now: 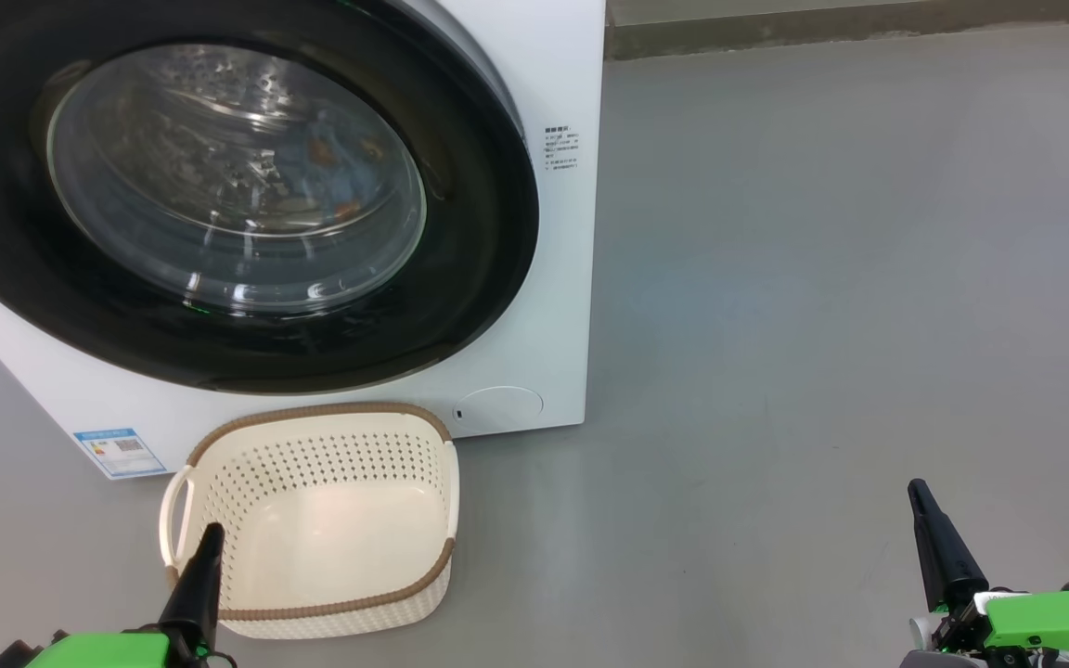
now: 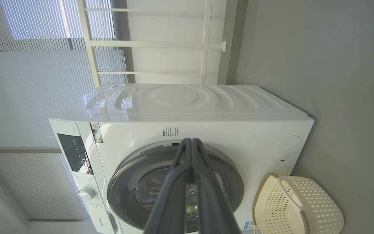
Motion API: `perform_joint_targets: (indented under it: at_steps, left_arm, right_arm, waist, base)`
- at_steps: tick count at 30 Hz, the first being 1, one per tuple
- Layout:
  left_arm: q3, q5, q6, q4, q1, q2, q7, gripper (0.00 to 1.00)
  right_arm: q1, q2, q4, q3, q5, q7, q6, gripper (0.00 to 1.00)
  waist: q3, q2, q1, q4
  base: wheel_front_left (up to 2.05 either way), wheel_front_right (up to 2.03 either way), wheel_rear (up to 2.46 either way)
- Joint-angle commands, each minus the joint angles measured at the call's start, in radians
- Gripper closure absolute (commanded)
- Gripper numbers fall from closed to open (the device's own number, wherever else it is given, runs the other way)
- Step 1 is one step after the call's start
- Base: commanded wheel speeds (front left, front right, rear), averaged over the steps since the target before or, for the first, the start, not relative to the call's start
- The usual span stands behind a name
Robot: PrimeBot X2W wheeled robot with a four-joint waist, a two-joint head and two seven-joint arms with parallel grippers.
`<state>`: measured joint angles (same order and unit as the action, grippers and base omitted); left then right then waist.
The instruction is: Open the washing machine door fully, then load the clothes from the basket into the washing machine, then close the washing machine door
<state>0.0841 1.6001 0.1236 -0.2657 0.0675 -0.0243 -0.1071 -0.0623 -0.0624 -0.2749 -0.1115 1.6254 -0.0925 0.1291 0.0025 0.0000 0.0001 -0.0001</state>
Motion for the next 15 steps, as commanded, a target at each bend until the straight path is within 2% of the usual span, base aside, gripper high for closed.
perform_joint_targets:
  at_steps: [1, 15]
  left_arm:
    - [0.03, 0.008, 0.007, 0.019, 0.042, -0.026, -0.006, 1.0]
    - [0.03, 0.008, 0.007, 0.019, 0.042, -0.026, -0.006, 1.0]
  right_arm:
    - [-0.045, -0.003, 0.03, 0.018, 0.0, -0.005, 0.002, 1.0]
    - [-0.046, 0.0, 0.03, 0.014, -0.003, -0.007, 0.002, 1.0]
  waist:
    - [0.0, 0.0, 0.0, 0.0]
    - [0.0, 0.0, 0.0, 0.0]
  base:
    - [0.0, 0.0, 0.0]
    - [0.0, 0.0, 0.0]
